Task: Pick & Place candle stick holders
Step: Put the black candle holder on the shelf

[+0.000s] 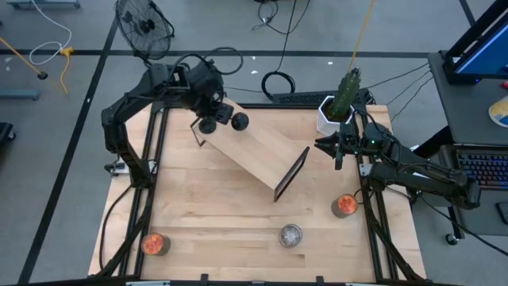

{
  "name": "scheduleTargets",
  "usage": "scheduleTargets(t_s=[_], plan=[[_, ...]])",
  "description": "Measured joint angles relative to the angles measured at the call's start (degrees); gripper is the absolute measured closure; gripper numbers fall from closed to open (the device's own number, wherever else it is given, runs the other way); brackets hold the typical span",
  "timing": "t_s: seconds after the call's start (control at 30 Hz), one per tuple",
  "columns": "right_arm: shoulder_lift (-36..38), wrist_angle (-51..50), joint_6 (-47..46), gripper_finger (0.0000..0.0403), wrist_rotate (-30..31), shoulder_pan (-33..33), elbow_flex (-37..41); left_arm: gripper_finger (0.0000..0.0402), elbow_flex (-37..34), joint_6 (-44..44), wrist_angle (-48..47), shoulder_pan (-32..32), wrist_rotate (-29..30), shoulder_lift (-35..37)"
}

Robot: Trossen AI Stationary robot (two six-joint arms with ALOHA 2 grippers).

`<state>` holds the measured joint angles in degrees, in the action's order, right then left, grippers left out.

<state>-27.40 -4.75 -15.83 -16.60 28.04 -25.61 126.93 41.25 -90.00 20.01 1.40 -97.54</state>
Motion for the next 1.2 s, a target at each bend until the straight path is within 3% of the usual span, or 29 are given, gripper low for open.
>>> scheduleTargets(t_s=[0.57,0.7,0.87,1.2], plan=[[-0.01,0.63,-1.61,0.0319,-0.27,-0.01,0.0,0.0385,-0.02,2.38,-0.01,-4.52,0.78,0.0],[-1.54,10.39,-3.35,0.0319,-3.85,-0.04,0.02,0.0385,-0.02,2.4,0.0,-4.85,0.11,0.0],[-7.85,31.16,3.32,0.0319,-9.34,-2.82,-0.49,0.0385,-0.02,2.5,-0.01,-5.48,-0.02,0.0],[-27.71,32.13,17.18,0.0319,-9.02,-10.15,-11.84,0.0385,-0.02,2.78,-0.02,-7.06,-1.33,0.0]])
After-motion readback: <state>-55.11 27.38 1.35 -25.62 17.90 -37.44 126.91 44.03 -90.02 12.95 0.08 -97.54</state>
